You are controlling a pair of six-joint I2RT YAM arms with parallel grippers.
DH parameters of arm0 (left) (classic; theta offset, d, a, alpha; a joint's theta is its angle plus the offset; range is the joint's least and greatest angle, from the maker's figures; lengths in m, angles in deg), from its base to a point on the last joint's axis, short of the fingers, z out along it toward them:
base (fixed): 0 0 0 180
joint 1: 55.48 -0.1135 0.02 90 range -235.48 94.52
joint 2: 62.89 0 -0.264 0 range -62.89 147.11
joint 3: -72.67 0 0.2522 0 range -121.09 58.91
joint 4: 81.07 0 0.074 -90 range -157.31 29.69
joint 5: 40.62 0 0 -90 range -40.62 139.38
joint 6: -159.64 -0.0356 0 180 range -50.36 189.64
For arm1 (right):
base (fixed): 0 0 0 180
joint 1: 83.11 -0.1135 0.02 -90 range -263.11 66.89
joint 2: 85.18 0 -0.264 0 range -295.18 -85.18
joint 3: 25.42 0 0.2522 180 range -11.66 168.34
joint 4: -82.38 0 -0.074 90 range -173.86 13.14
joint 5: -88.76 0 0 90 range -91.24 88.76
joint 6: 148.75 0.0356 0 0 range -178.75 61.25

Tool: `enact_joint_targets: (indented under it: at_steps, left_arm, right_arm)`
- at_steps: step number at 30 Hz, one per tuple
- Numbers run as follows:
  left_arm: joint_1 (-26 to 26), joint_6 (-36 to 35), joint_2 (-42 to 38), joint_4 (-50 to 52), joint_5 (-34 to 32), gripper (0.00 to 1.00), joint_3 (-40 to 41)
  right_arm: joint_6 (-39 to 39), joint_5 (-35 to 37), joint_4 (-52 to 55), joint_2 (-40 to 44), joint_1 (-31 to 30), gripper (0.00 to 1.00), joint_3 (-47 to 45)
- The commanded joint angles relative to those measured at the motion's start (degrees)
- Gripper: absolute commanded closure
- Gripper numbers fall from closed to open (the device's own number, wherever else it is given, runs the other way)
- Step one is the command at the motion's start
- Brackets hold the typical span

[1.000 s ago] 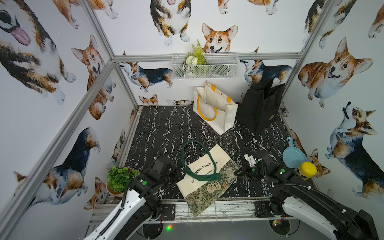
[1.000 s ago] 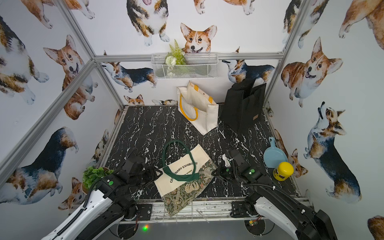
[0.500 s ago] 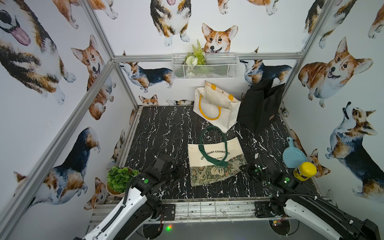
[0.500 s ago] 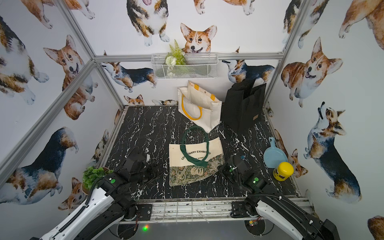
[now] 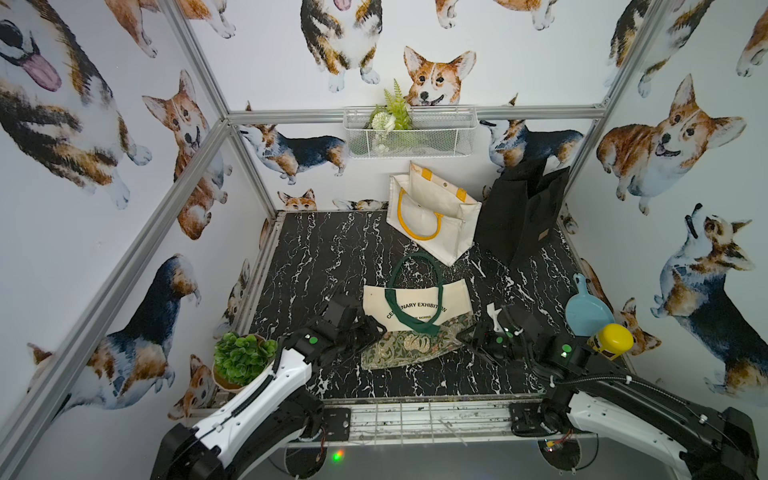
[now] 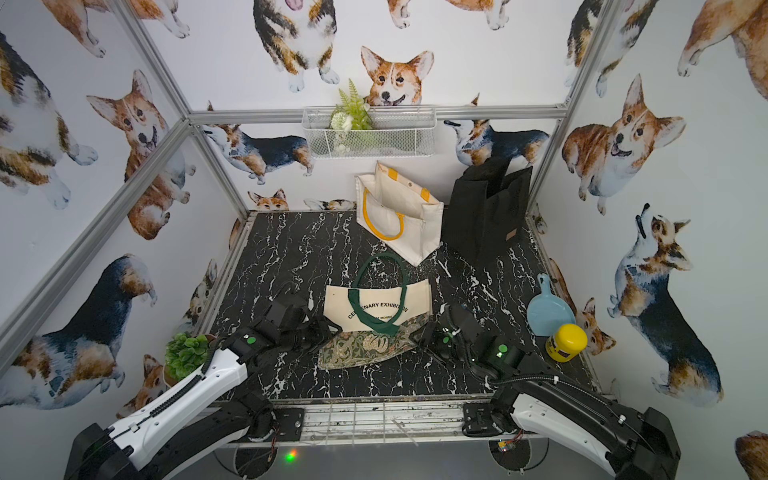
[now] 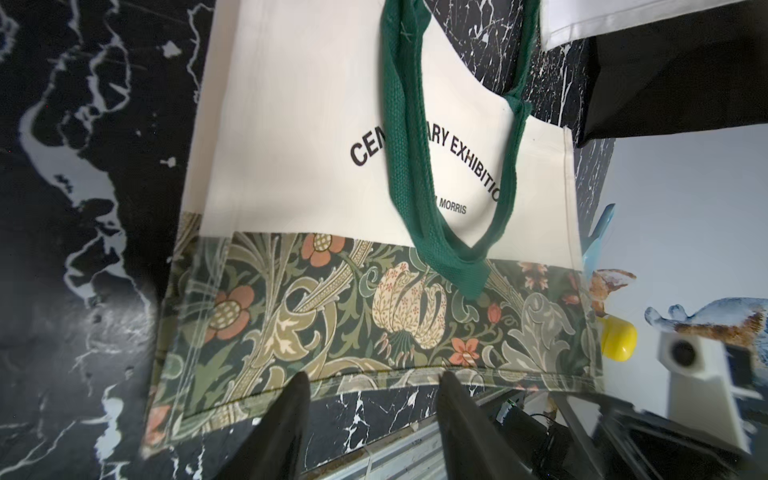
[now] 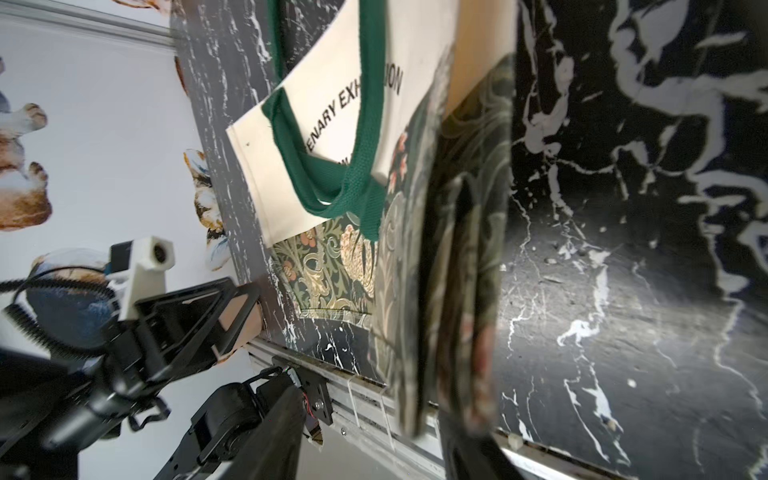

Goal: Put away the canvas bag
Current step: Place the canvas bag at the center of the board.

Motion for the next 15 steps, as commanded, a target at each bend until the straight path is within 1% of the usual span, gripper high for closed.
enact_joint_targets:
  at_steps: [1, 2, 3, 6, 8, 11, 15]
  left_arm:
    - [0.09, -0.83, 3.38, -5.99, 0.30, 0.83, 0.86]
    - [0.05, -0.95, 4.12, -6.21, 0.01, 0.93, 1.24]
    - [0.10, -1.38, 4.90, -6.22, -0.94, 0.99, 1.61]
    - [-0.03, -3.45, 6.77, -6.25, -4.02, 1.00, 2.80]
    - [-0.24, -4.21, 8.57, -7.23, -4.38, 1.00, 4.13]
    - [-0.58, -5.04, 10.44, -7.43, -5.96, 1.00, 5.87]
    - [-1.28, -4.32, 10.11, -7.36, -8.25, 1.00, 8.41]
  right_arm:
    - [1.02, 7.90, 13.62, 5.45, -0.10, 0.45, 3.19]
    - [1.02, 9.39, 15.28, 6.79, -0.08, 0.45, 3.63]
    - [0.85, 10.88, 16.55, 7.83, -0.08, 0.46, 3.96]
    - [0.01, 12.56, 17.80, 8.58, 0.05, 0.50, 4.33]
    - [-1.19, 12.38, 16.99, 7.15, 0.13, 0.52, 4.42]
    - [-2.43, 10.76, 13.40, 4.35, 0.43, 0.55, 3.93]
    - [-3.75, 8.81, 8.72, 0.89, 1.08, 0.59, 3.39]
